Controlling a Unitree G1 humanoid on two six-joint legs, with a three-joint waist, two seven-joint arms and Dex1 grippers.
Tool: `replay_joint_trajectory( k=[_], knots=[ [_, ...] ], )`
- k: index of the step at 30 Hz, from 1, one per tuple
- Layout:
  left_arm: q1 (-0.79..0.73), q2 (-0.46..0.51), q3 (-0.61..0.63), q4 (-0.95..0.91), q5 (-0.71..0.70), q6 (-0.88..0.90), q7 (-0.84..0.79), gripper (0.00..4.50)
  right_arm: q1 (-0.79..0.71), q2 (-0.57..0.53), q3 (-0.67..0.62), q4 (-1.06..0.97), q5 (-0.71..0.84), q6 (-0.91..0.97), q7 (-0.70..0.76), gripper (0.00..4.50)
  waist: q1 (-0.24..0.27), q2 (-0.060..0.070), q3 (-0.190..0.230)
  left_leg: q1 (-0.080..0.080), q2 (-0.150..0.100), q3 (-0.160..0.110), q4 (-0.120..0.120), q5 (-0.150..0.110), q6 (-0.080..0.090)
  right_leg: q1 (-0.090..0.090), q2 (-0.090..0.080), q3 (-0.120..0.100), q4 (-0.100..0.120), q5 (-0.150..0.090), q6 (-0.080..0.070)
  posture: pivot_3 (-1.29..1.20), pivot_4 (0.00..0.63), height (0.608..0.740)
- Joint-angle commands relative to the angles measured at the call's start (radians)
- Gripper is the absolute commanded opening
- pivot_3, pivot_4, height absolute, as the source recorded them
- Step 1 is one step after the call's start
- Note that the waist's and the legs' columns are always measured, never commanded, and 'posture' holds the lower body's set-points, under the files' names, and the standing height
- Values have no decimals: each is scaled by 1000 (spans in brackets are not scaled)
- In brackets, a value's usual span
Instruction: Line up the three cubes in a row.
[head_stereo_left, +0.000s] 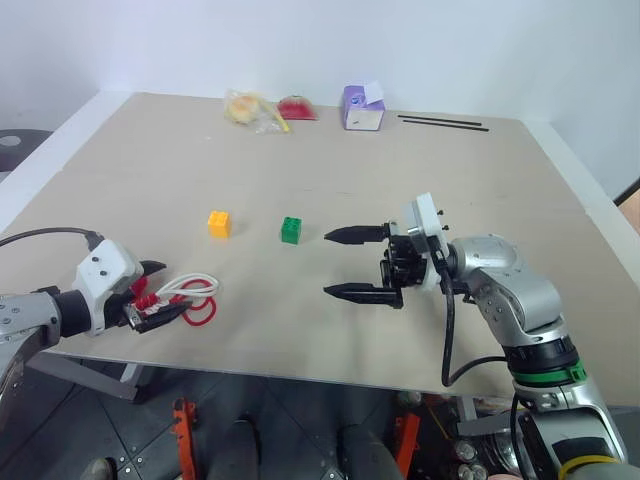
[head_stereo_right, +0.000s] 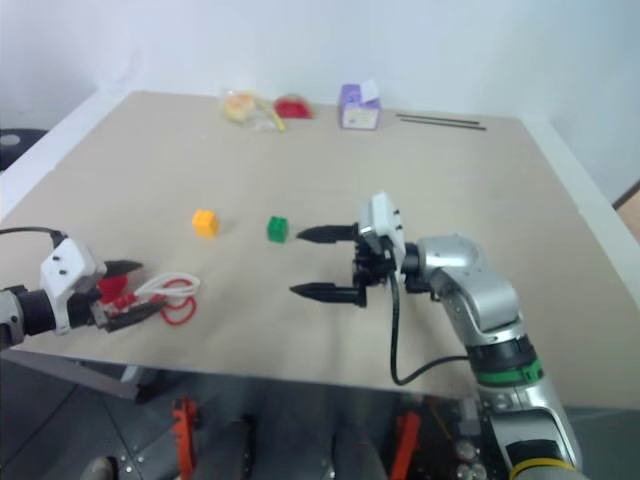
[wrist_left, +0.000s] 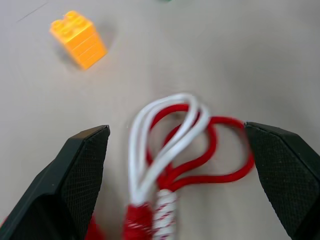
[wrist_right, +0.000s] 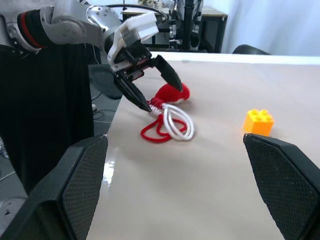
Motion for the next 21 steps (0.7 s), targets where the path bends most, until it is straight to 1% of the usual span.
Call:
replay_joint_trajectory(
  k=[1, 5, 7, 9, 10, 11, 12, 15, 16, 18, 19, 21],
  knots=[
    [-35, 2, -43, 33, 35, -33, -6, 4439, -17, 3, -19, 1, 0, -11, 8, 4500, 0, 0, 0, 0, 0, 0, 0, 0, 0, 0, 0, 0, 0, 0, 0, 0, 150, 740],
    [-73, 1, -118, 75, 81, -10, 2, 4439, -13, 2, -22, -13, -2, -5, 1, 4500, -1, 0, 0, -1, 0, 0, -1, 1, 1, 1, 1, 0, 1, 0, 0, 0, 150, 740],
    [-90, 2, -155, 100, 106, -6, 2, 3909, -8, 1, -22, -21, -4, -2, -2, 4500, -1, 0, 0, -1, 1, 0, -2, 1, 2, 1, 1, 0, 1, 0, 0, 0, 150, 740],
    [-103, 0, -178, 119, 124, -9, 1, 3261, -4, -1, -25, -29, -3, 2, -7, 4500, -2, 0, 0, -1, 1, 0, -2, 1, 2, 1, 1, 0, 1, 0, 0, 0, 150, 740],
    [-107, 1, -185, 125, 129, -10, -3, 2868, -2, -3, -27, -33, -2, 3, -10, 4500, -2, 0, 0, -1, 1, 0, -2, 1, 2, 1, 1, 0, 1, 0, 0, 0, 150, 740],
    [-109, 1, -190, 128, 131, -11, -5, 2605, -1, -4, -29, -35, -1, 4, -14, 4500, -1, 0, 0, -1, 1, 0, -2, 1, 2, 1, 1, 0, 1, 0, 0, 0, 150, 740],
    [-111, 0, -193, 132, 134, -13, -6, 2200, 0, -6, -32, -37, 0, 5, -16, 4500, -2, 0, 0, -1, 1, 0, -2, 1, 2, 1, 1, 0, 1, 0, 0, 0, 150, 740],
    [-114, 0, -201, 143, 144, -20, -8, 1240, 4, -9, -38, -40, 2, 5, -19, 4500, -1, 0, 0, -1, 1, 0, -2, 1, 2, 1, 1, 0, 1, 0, 0, 0, 150, 740],
    [-114, 1, -201, 145, 145, -22, -9, 798, 6, -10, -38, -41, 2, 5, -20, 4500, -2, 0, 0, -1, 1, 0, -2, 1, 2, 1, 1, 0, 2, 0, 0, 0, 150, 740],
    [-112, 2, -196, 146, 144, -21, -9, 153, 7, -9, -40, -42, 2, 5, -21, 4500, -2, 0, 0, 0, 1, 0, -2, 1, 2, 1, 1, 0, 2, 0, 0, 0, 150, 740],
    [-110, 2, -192, 146, 141, -20, -10, 46, 6, -8, -40, -42, 2, 5, -22, 4500, -2, 0, 0, 0, 1, 0, -2, 1, 2, 1, 1, 0, 2, 0, 0, 0, 150, 740],
    [-107, -12, -158, 142, 115, -20, -3, 46, 0, -1, -49, -39, 15, 9, -23, 4500, -2, 0, 0, 0, 1, 0, -2, 1, 2, 1, 1, 0, 2, 0, 0, 0, 150, 740]
  ],
)
